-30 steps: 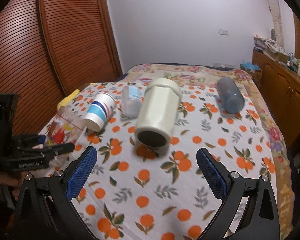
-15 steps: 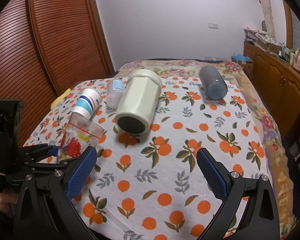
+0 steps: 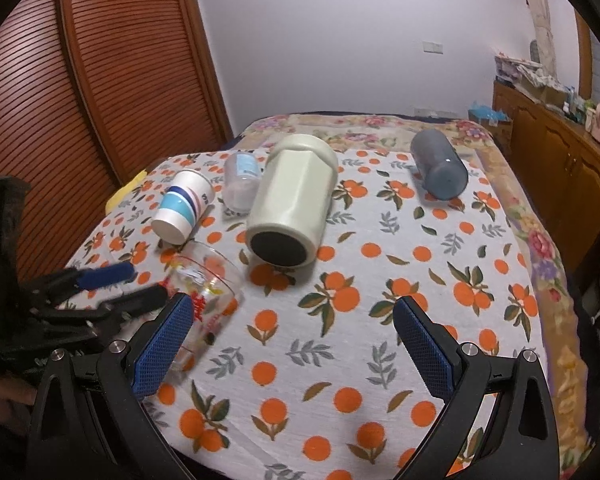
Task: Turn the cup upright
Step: 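Grasp the upright glass with the right tool while the left tool releases it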
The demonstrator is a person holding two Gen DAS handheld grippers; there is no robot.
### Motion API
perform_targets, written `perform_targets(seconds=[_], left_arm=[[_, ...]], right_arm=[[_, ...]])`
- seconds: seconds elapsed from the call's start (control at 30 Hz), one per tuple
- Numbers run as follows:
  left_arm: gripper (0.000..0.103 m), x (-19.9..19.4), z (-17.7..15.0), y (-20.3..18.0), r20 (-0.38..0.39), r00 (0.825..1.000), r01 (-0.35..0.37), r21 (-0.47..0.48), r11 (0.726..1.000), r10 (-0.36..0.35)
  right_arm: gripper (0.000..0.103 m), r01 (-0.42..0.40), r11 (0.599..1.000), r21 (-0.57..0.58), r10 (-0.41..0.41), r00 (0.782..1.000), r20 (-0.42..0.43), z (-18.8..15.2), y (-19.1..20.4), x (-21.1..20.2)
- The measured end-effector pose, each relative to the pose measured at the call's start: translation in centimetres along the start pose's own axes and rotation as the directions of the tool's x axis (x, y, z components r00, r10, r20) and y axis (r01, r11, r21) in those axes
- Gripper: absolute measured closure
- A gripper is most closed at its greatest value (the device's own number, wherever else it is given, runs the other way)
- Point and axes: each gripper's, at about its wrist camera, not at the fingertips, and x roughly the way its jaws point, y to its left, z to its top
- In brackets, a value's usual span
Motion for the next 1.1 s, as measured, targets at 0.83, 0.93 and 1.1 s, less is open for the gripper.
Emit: perform_targets(seconds=[0.83, 0.93, 1.1], left_arm=[[0.03, -4.1, -1.0, 9.1, 0.071, 0.985, -0.153, -0.072, 0.986, 0.158], [0.03, -4.0, -1.1, 9.1, 0.074, 0.987, -0.14, -0.081, 0.987, 0.146], [0.03, -3.8, -1.4, 9.0, 0.069, 0.988, -0.131, -0.093, 0.987, 0.138]], right_arm=[[0.008, -0.038, 0.997, 0.06, 0.054, 0.956, -0.287, 2.5, 7.2, 8.1], [0.009, -0.03, 0.996, 0.081, 0.054, 0.946, -0.32, 2.4, 6.8, 9.1], [0.011, -0.024, 0.995, 0.1, 0.06, 0.927, -0.369, 2.1, 6.5, 10.7]])
